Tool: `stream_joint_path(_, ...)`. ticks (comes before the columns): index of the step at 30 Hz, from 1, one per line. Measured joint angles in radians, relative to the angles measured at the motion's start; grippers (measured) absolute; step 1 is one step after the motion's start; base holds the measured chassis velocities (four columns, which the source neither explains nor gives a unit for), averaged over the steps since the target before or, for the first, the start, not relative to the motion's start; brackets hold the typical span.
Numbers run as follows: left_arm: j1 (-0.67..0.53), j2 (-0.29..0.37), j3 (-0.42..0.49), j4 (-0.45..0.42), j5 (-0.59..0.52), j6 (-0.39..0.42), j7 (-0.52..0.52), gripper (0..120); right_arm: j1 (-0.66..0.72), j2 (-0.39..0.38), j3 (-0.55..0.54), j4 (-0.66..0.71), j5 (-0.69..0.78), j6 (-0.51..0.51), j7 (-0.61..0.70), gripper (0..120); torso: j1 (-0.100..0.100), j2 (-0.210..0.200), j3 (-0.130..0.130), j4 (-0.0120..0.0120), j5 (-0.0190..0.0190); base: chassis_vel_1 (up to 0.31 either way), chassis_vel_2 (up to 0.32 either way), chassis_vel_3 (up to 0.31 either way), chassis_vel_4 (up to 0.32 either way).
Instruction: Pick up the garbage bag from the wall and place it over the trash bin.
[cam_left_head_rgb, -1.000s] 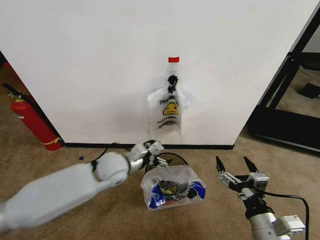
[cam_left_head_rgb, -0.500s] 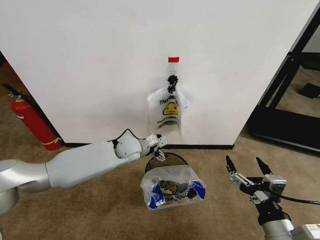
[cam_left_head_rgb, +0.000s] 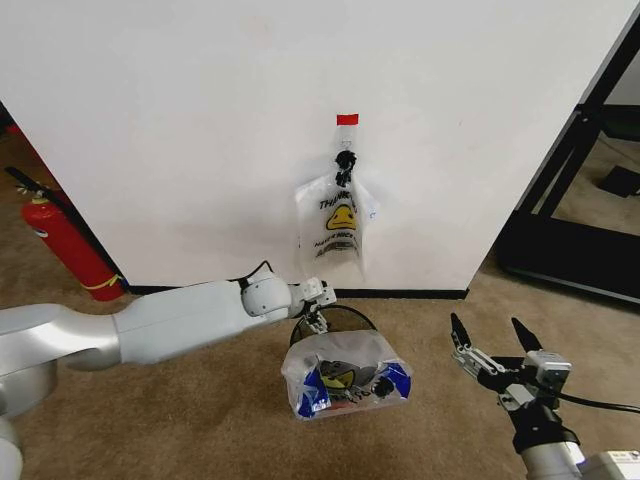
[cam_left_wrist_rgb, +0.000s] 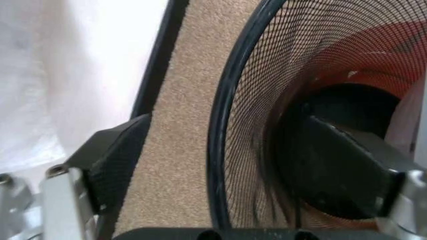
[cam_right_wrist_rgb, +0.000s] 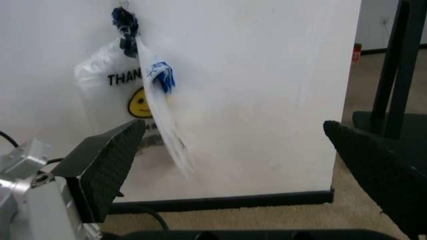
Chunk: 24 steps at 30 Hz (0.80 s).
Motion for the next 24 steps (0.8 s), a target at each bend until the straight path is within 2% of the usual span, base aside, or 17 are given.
stream_joint_path(1, -0.009, -0.017, 0.009, 0.013, -0.019, 0.014, 0.002, 84, 0.001, 0.0, -0.003, 0.0, 0.0, 0.0, 0.001, 100, 0.0, 0.0, 0.0, 0.0, 0.0, 0.0, 0.0, 0.0, 0.0)
stream_joint_path(3, -0.012, -0.021, 0.011, 0.016, -0.024, 0.017, 0.002, 84, 0.001, 0.0, -0.004, 0.0, -0.001, 0.0, 0.001, 100, 0.0, 0.0, 0.0, 0.0, 0.0, 0.0, 0.0, 0.0, 0.0)
stream_joint_path(5, -0.045, -0.04, 0.049, 0.024, -0.051, 0.042, 0.008, 73, 0.001, 0.0, -0.015, 0.0, -0.006, 0.0, 0.005, 100, 0.0, 0.0, 0.0, -0.0004, 0.0001, 0.0, 0.0, 0.0, 0.0)
stream_joint_path(9, -0.065, -0.041, 0.077, 0.023, -0.051, 0.06, 0.015, 65, 0.001, 0.001, -0.023, -0.001, -0.012, 0.0, 0.008, 100, 0.0, 0.0, 0.0, 0.0, 0.0002, 0.0, 0.0, 0.0, 0.0)
stream_joint_path(11, -0.069, -0.045, 0.087, 0.021, -0.042, 0.078, 0.016, 52, 0.002, 0.004, -0.033, -0.007, -0.024, 0.004, 0.01, 100, 0.0, 0.0, 0.0, 0.0003, -0.0001, 0.0, 0.0, 0.0, 0.0)
stream_joint_path(13, -0.068, -0.051, 0.088, 0.023, -0.034, 0.083, 0.014, 48, 0.003, 0.005, -0.038, -0.012, -0.032, 0.009, 0.01, 100, 0.0, 0.0, 0.0, 0.0001, -0.0001, 0.0, 0.0, 0.0, 0.0)
stream_joint_path(15, -0.064, -0.07, 0.088, 0.035, -0.025, 0.09, 0.007, 36, 0.006, 0.005, -0.047, -0.019, -0.041, 0.014, 0.011, 100, 0.0, 0.0, 0.0, -0.0001, -0.0001, 0.0, 0.0, 0.0, 0.0)
stream_joint_path(16, -0.064, -0.07, 0.088, 0.035, -0.025, 0.09, 0.007, 36, 0.006, 0.005, -0.047, -0.019, -0.041, 0.014, 0.011, 100, 0.0, 0.0, 0.0, -0.0001, -0.0001, 0.0, 0.0, 0.0, 0.0)
stream_joint_path(19, -0.066, -0.083, 0.087, 0.049, -0.033, 0.088, 0.007, 25, 0.011, 0.005, -0.049, -0.02, -0.042, 0.015, 0.014, 100, 0.0, 0.0, 0.0, 0.0001, 0.0, 0.0, 0.0, 0.0, 0.0)
stream_joint_path(24, -0.073, -0.083, 0.086, 0.043, -0.054, 0.089, 0.01, 14, 0.013, 0.002, -0.046, -0.016, -0.038, 0.015, 0.018, 100, 0.0, 0.0, 0.0, 0.0001, 0.0, 0.0, 0.0, 0.0, 0.0)
